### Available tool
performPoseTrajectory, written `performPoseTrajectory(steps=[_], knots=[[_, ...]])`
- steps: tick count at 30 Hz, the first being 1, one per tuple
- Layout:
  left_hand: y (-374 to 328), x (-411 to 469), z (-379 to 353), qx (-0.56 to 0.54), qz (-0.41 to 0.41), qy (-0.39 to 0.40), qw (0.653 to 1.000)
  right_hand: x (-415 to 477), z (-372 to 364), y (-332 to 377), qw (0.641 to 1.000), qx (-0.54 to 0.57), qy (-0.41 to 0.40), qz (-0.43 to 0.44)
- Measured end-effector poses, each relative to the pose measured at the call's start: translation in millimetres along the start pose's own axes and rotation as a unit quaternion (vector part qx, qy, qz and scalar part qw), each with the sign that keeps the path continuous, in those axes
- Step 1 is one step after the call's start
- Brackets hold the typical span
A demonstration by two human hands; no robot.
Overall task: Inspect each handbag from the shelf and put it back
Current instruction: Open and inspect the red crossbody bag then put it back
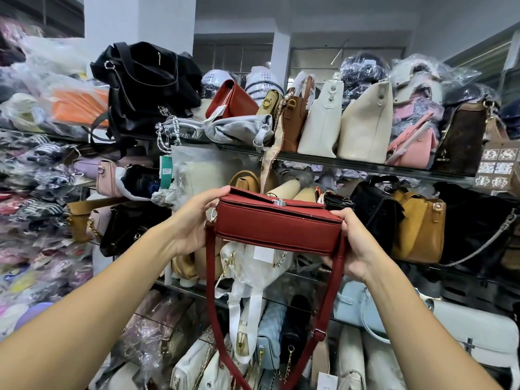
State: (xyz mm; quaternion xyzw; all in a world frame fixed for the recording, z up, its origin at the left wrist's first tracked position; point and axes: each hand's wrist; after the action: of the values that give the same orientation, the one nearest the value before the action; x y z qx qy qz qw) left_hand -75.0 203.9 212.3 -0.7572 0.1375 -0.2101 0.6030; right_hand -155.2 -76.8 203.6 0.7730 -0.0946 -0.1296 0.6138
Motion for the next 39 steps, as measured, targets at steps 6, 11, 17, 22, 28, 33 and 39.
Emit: performPoseTrajectory(steps=[6,11,17,22,28,33,39], knots=[[-0.4,-3.3,-9.3,0.039,-0.005,0.024,0.999,4.0,6.6,-5.2,0.999,0.022,-0.025,-0.012],[0.3,-1.4,-10.6,0.036,-0.008,0.029,0.999,7.5,11.9,-7.5,0.999,0.028,-0.026,-0.008],[6.8,5.2,-1.7,0.046,-0.013,0.024,0.999,16.2,18.4,-13.2,0.999,0.031,-0.009,0.020],[12.0,6.8,8.9,0.067,-0.013,0.061,0.996,19.9,18.9,-18.1,0.995,0.026,0.028,0.094],[16.5,5.2,13.7,0.051,-0.057,0.072,0.994,19.9,21.8,-22.0,0.987,0.011,0.061,0.151],[27.7,17.5,21.8,0.073,-0.089,0.071,0.991,20.3,22.4,-26.5,0.985,-0.011,0.064,0.157],[43.2,24.9,16.8,0.100,-0.095,0.072,0.988,14.8,27.5,-33.6,0.986,-0.039,0.032,0.161]])
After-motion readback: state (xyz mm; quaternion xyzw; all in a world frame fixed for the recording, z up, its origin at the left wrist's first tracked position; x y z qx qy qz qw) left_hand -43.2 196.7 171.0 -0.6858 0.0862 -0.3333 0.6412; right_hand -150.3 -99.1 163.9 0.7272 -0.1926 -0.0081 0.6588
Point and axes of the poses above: each hand's wrist, its own x-axis towards the middle knuckle, its own z-axis out of the back of the hand, y = z × x, and after that the axes turned 2 degrees about -z, right-handed
